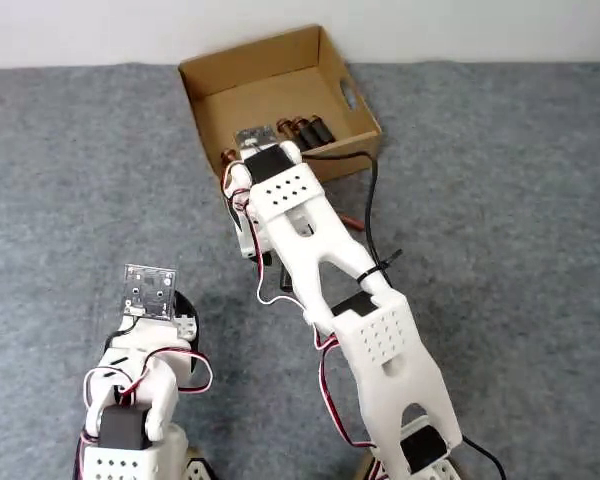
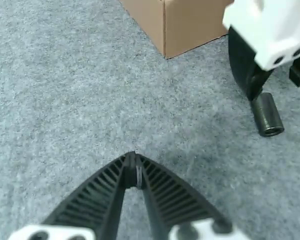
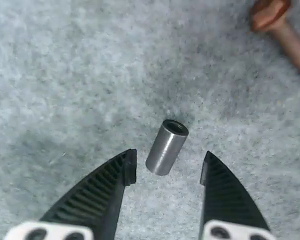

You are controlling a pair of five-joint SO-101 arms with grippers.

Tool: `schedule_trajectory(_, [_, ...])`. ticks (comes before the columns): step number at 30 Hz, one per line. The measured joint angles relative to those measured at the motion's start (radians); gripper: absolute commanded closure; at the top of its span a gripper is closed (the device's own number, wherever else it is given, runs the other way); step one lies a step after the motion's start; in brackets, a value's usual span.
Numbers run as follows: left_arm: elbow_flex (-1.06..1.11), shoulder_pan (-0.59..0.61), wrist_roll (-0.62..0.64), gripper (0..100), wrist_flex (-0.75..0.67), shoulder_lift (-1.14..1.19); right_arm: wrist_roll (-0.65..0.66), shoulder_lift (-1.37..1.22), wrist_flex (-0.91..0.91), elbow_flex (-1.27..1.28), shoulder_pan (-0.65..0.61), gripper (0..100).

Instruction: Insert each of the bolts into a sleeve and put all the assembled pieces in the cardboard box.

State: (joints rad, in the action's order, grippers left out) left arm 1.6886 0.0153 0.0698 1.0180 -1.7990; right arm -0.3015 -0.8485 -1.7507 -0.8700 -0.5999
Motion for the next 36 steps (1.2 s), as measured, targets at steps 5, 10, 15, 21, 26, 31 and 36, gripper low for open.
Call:
schedule_trajectory(5, [0.000,0.000,0.000,100,0.000,0.000,-0.026,-0.071,0.000,0.000,0.000,84.6])
schedule_trajectory(10, [0.000,0.000,0.000,100,0.000,0.000,-0.026,-0.135,0.000,0.000,0.006,89.4])
schedule_trajectory(15, [0.000,0.000,0.000,100,0.000,0.000,-0.026,-0.161,0.003,-0.003,0.029,98.6])
schedule_trajectory(21, [0.000,0.000,0.000,100,0.000,0.000,-0.026,-0.150,0.000,-0.003,0.031,98.8])
schedule_trajectory(26, [0.000,0.000,0.000,100,0.000,0.000,-0.026,-0.097,-0.005,0.006,0.032,98.8])
schedule_trajectory(31, [0.000,-0.021,0.000,100,0.012,0.000,-0.026,0.058,-0.005,0.006,0.074,99.0])
schedule_trajectory(36, [0.000,-0.023,-0.002,100,0.017,0.000,-0.026,0.269,-0.005,0.127,0.138,99.0])
